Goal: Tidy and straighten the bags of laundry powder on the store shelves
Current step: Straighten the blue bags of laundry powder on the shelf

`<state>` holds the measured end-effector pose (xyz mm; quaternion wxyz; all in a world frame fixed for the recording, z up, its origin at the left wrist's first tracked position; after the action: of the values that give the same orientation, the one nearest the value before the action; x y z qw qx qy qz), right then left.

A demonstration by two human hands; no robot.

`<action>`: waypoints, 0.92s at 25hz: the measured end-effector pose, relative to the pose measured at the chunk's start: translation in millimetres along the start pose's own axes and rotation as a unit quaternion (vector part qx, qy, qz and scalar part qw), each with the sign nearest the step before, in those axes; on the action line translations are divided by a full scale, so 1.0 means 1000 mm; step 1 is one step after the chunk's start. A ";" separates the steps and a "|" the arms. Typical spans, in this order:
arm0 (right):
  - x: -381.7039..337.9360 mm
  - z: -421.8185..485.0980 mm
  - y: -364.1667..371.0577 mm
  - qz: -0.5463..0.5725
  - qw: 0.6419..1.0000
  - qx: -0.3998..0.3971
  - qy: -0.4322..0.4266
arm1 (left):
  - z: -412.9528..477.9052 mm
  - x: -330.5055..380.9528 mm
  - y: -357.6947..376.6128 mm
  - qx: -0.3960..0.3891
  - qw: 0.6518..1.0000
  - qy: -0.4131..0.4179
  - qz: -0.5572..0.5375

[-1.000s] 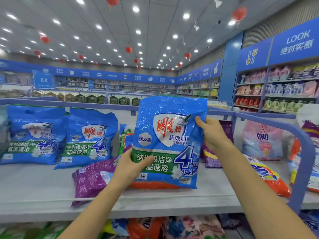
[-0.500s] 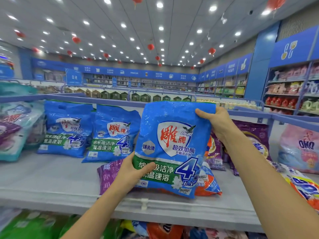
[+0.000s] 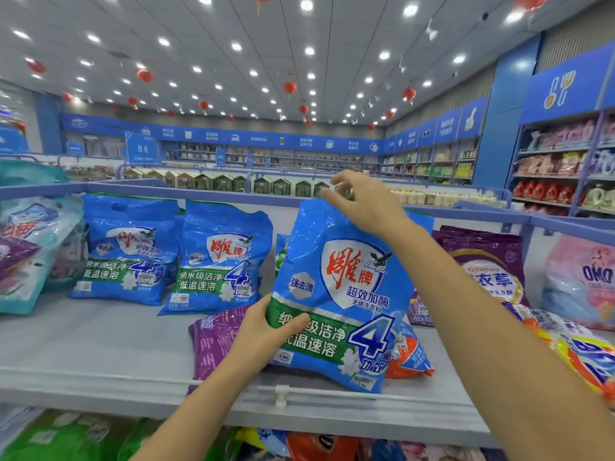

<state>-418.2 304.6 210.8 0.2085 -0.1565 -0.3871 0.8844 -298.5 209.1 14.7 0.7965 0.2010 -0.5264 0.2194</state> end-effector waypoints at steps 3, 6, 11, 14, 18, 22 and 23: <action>-0.002 0.012 0.032 0.069 0.991 -0.107 0.050 | 0.000 0.002 0.002 -0.005 1.000 0.003 0.004; 0.009 0.016 0.022 0.210 0.972 -0.012 0.102 | 0.001 -0.001 0.002 -0.008 1.000 -0.005 0.005; -0.014 0.003 -0.002 0.051 0.993 0.106 -0.005 | 0.002 -0.004 -0.002 0.012 1.000 -0.007 -0.004; -0.009 -0.017 -0.028 0.058 0.969 0.239 0.000 | -0.002 -0.002 -0.008 0.048 0.998 -0.007 -0.025; -0.002 -0.068 -0.043 0.117 0.916 0.383 0.036 | 0.000 0.009 -0.046 0.122 0.992 -0.005 -0.043; 0.003 -0.060 0.033 0.346 0.912 0.154 0.159 | 0.001 0.022 -0.111 0.187 0.980 -0.008 -0.070; -0.016 -0.058 0.066 0.410 0.894 0.039 0.178 | 0.001 0.023 -0.130 0.204 0.976 -0.009 -0.078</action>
<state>-395.1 292.3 125.5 -0.1018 -0.4476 -0.2102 0.8632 -217.7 104.6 24.6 0.7482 0.4018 -0.4607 0.2580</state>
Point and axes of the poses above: each hand's wrist, its own z-axis towards the middle knuckle, its own y-axis out of the palm, x = y × z, the point moved 9 cm from there along z, towards the middle knuckle, and after that the axes turned 7 degrees about -z, right-handed, at the moved point
